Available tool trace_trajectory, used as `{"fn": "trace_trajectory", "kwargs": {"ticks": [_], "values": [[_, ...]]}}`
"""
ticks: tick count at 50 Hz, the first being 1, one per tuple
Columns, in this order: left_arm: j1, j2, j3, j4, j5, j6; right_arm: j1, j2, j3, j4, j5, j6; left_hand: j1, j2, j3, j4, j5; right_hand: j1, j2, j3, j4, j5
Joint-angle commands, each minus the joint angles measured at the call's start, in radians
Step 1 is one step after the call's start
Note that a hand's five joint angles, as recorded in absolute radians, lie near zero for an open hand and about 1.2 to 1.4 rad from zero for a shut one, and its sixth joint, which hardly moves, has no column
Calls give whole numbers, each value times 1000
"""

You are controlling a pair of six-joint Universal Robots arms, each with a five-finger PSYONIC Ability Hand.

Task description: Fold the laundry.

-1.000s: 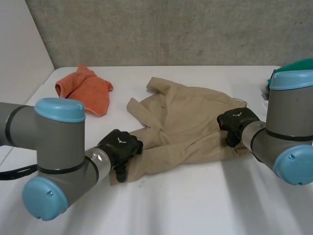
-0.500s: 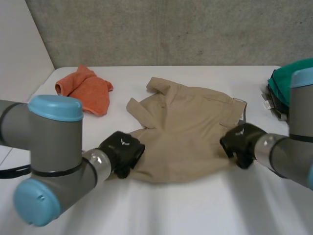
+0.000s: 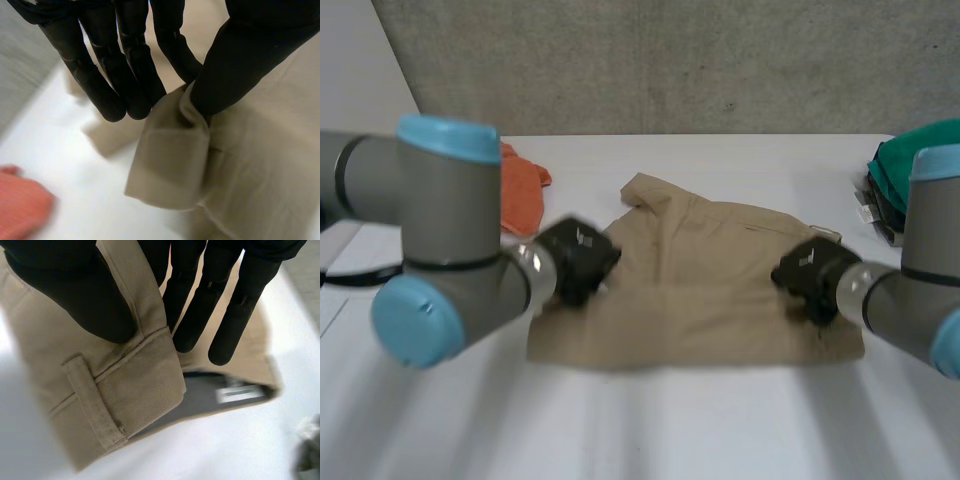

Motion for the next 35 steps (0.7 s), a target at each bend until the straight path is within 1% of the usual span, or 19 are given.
{"fn": "trace_trajectory", "kwargs": {"ticks": [1, 3, 4, 6, 7, 9, 10, 13, 14, 15, 16, 19, 22, 23, 25, 26, 29, 30, 35], "values": [[-5, -148, 328, 67, -21, -24, -2, 92, -159, -190, 47, 81, 257, 201, 216, 200, 225, 278, 221, 209, 201, 202], [-4, -194, 414, 87, -24, -25, 0, 123, -199, -253, 50, 86, 257, 201, 216, 200, 225, 278, 221, 209, 201, 202], [-5, -249, 505, 112, -24, -21, 1, 161, -242, -324, 52, 87, 257, 201, 216, 200, 225, 278, 221, 209, 201, 202], [-5, -308, 601, 139, -30, -18, 3, 206, -291, -400, 59, 84, 257, 201, 216, 200, 225, 278, 221, 209, 201, 202], [-7, -373, 700, 166, -44, -9, 9, 253, -343, -463, 75, 80, 257, 201, 216, 200, 225, 278, 221, 209, 201, 202], [-4, -446, 802, 188, -47, -2, 18, 304, -396, -524, 98, 72, 257, 201, 216, 200, 225, 278, 221, 209, 201, 202], [-2, -513, 903, 200, -62, 13, 24, 354, -446, -576, 122, 58, 257, 201, 216, 200, 225, 278, 221, 209, 201, 202], [-2, -631, 1072, 196, -64, 33, 32, 456, -549, -659, 156, 23, 257, 201, 216, 200, 225, 278, 221, 209, 201, 202], [-5, -649, 1101, 196, -54, 31, 34, 483, -577, -675, 165, 12, 31, -25, -11, -27, -1, -59, -117, -129, -137, -135], [-8, -662, 1121, 197, -45, 27, 37, 511, -606, -682, 170, 0, -355, -411, -397, -413, -387, -548, -606, -618, -625, -624], [-22, -676, 1131, 209, -35, 9, 44, 566, -662, -684, 184, -24, -964, -1021, -1006, -1022, -997, -944, -1001, -1013, -1021, -1019], [-38, -670, 1100, 229, -53, -48, 50, 620, -721, -646, 205, -64, -964, -1021, -1006, -1022, -997, -944, -1001, -1013, -1021, -1019], [-45, -641, 1053, 228, -100, -77, 49, 600, -710, -595, 208, -43, -964, -1021, -1006, -1022, -997, -944, -1001, -1013, -1021, -1019], [-50, -611, 1013, 231, -135, -91, 49, 565, -687, -551, 213, 3, -964, -1021, -1006, -1022, -997, -944, -1001, -1013, -1021, -1019], [-47, -574, 965, 235, -159, -99, 47, 515, -651, -511, 216, 55, -964, -1021, -1006, -1022, -997, -944, -1001, -1013, -1021, -1019], [-33, -533, 909, 243, -180, -107, 44, 454, -602, -456, 211, 114, -964, -1021, -1006, -1022, -997, -944, -1001, -1013, -1021, -1019], [-22, -460, 813, 258, -185, -111, 37, 361, -522, -365, 198, 199, -964, -1021, -1006, -1022, -997, -944, -1001, -1013, -1021, -1019], [-16, -410, 746, 275, -176, -114, 29, 309, -476, -301, 173, 243, -964, -1021, -1006, -1022, -997, -944, -1001, -1013, -1021, -1019], [-12, -276, 539, 338, -136, -131, -8, 200, -361, -115, 66, 299, -964, -1021, -1006, -1022, -997, -944, -1001, -1013, -1021, -1019]]}}
